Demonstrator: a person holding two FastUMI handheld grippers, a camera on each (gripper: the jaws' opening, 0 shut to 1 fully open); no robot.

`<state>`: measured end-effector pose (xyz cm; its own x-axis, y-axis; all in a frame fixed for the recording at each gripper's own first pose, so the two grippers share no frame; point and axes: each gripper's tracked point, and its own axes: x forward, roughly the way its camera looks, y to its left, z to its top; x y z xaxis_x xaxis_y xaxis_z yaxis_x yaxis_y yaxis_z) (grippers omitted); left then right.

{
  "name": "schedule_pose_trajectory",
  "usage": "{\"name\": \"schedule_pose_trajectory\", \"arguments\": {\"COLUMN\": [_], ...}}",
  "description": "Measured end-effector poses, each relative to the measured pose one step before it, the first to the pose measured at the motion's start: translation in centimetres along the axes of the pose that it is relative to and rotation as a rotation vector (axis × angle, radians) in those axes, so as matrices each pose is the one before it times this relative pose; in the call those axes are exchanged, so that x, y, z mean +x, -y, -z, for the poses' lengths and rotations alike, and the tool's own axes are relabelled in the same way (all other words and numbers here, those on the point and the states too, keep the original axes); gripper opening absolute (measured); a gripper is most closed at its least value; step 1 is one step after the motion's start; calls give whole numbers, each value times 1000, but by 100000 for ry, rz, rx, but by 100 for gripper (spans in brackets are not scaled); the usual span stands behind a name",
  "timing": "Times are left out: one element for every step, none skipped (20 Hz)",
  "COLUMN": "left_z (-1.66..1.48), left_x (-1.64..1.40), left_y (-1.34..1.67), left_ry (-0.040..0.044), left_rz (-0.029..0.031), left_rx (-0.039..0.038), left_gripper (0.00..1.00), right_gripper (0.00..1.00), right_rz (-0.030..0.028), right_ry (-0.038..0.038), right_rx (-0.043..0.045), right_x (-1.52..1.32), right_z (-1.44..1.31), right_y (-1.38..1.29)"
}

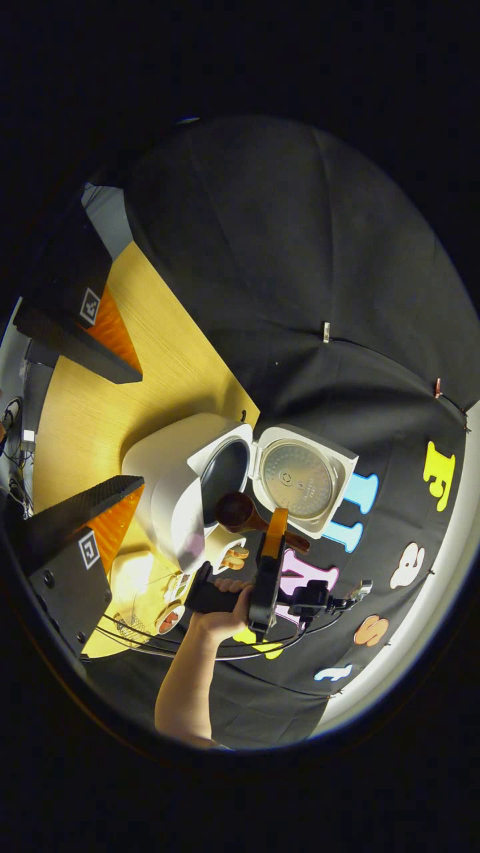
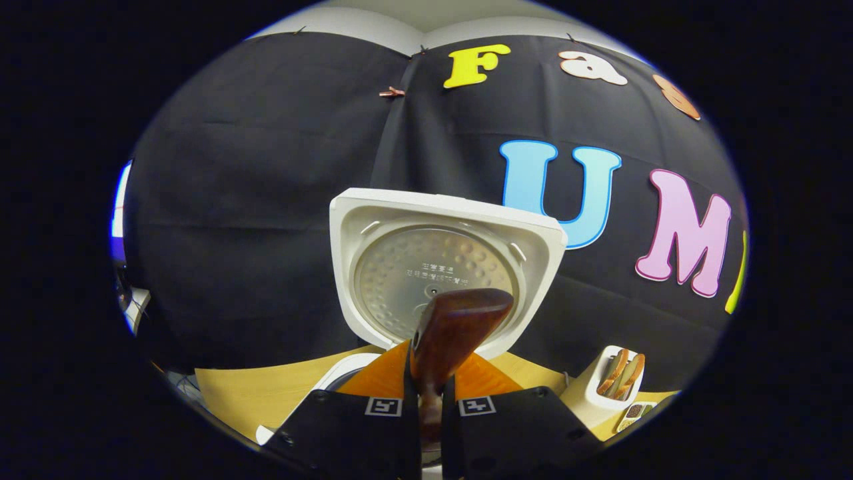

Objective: Close the left gripper, press the button to open the rice cooker; take a wooden spoon from the chopstick holder with the right hand, scoop a spoonful of rice and pour it into the rice cooker, then put the wooden spoon back into the chopstick holder.

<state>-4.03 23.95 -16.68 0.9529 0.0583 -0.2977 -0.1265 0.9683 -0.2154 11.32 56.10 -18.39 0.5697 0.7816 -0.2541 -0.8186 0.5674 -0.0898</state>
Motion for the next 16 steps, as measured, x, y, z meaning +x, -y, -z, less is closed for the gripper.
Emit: {"name": "schedule_pose_trajectory", "arguments": {"left_z": [-185, -117, -219, -18, -203, -163, -145, -194, -235, -177, -250, -143, -237, -107, -183, -48], "left_x": [6, 20, 42, -7, -20, 66, 23, 55, 37, 36, 59, -35, 42, 99, 129, 245], "left_y": [255, 316, 332, 427, 406, 394, 467, 465, 491, 511, 619, 606, 635, 674, 696, 628], "left_ry": [593, 552, 437, 432, 438, 464, 260, 327, 349, 424, 449, 411, 465, 418, 424, 127], "left_rz": [358, 350, 314, 566, 692, 776, 818, 781, 839, 931, 985, 959, 922, 1016, 914, 867], "left_rx": [-29, 226, 663, 830, 694, 392, 223, 155, 112, 121, 225, 315, 408, 473, 519, 461], "left_gripper": [96, 96, 96, 96, 96, 96, 96, 96, 96, 96, 96, 96, 96, 96, 96, 96], "right_gripper": [16, 16, 16, 16, 16, 16, 16, 16, 16, 16, 16, 16, 16, 16, 16, 16], "right_rz": [1137, 1127, 1172, 1420, 1631, 1436, 1433, 1354, 1772, 1938, 1824, 2091, 2291, 2591, 2442, 2484], "right_ry": [-204, 731, 1263, 1192, 1238, 1221, 987, 783, 940, 818, 1150, 1442, 1357, 1359, 749, 439], "right_rx": [3123, 3297, 2867, 1822, 1603, 1624, 1894, 2177, 2421, 1968, 1008, 276, -246, -338, -116, 85], "right_x": [-490, -711, -815, -836, -841, -897, -730, -864, -995, -1069, -891, -1073, -999, -1087, -1088, -841], "right_z": [-274, -492, -739, -710, -686, -715, -582, -645, -666, -907, -922, -761, -626, -547, -402, -301], "right_y": [244, 394, 598, 639, 809, 814, 867, 859, 941, 1044, 1298, 1169, 1389, 1495, 1684, 1445]}}
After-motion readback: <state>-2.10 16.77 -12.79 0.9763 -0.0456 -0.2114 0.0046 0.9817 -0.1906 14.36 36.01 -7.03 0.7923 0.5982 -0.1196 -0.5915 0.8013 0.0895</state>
